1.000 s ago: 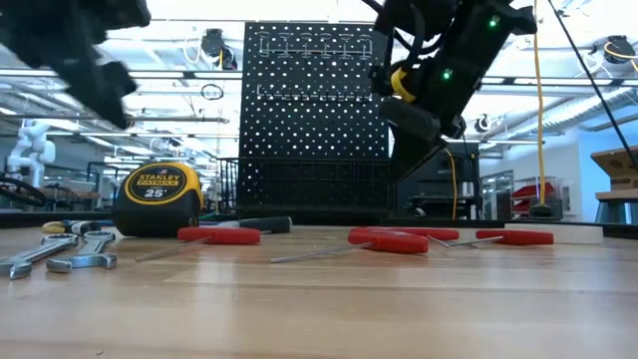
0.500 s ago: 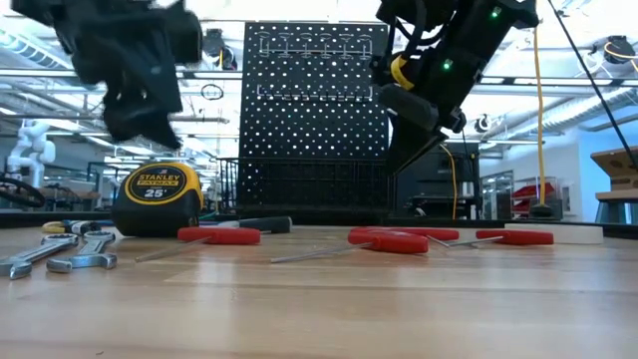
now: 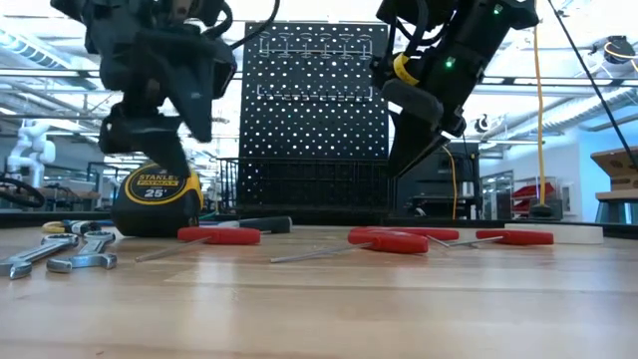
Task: Hang tools onto peg board
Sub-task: Hang the allen wrench on the peg board
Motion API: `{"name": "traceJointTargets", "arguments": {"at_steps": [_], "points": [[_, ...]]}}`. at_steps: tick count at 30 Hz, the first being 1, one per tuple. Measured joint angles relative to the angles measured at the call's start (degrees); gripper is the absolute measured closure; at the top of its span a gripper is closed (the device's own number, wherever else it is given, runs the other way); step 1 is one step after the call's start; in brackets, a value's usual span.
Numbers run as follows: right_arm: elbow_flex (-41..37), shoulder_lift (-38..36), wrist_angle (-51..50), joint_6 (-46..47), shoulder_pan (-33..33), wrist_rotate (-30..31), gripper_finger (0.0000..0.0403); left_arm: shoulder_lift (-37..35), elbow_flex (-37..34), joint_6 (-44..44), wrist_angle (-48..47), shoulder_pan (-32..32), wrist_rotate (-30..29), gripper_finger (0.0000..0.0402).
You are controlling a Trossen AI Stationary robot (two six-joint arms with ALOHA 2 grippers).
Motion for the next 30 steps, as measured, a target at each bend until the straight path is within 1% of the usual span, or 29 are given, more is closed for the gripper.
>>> {"name": "traceJointTargets", "arguments": {"at_steps": [2, 5, 8, 14, 16, 21, 24, 30], "points": [[0.0, 0.0, -0.6, 0.0, 0.0, -0.7, 0.0289, 0.5, 1.0, -1.0, -3.1, -0.2, -1.8, 0.0178], [0.0, -0.3, -2.0, 0.1, 0.0, -0.7, 0.0289, 1.1, 1.8, -3.4, -5.2, -0.6, -5.7, 0.0178], [0.0, -1.4, -2.5, 1.2, -0.1, -0.1, 0.0289, 2.2, 1.8, -6.4, -5.9, -1.0, -7.2, 0.0178], [0.0, -5.6, -4.8, 3.8, 0.2, 4.8, 0.0289, 4.8, 1.8, -12.5, -5.2, -3.0, -7.9, 0.0178], [0.0, -6.8, -6.2, 4.8, 0.6, 6.3, 0.0289, 5.1, 1.9, -14.3, -3.6, -3.7, -9.6, 0.0178], [0.1, -7.4, -11.1, 7.0, 2.0, 7.3, 0.0289, 5.4, 4.4, -15.0, -5.5, -4.7, -15.4, 0.0179], [0.1, -7.4, -12.6, 8.7, 2.3, 7.2, 0.0289, 6.1, 4.9, -15.8, -7.4, -4.6, -16.3, 0.0189], [0.1, -7.4, -12.7, 10.1, 2.4, 7.1, 0.0289, 9.8, 4.9, -16.5, -7.4, -5.5, -16.2, 0.0225]]}}
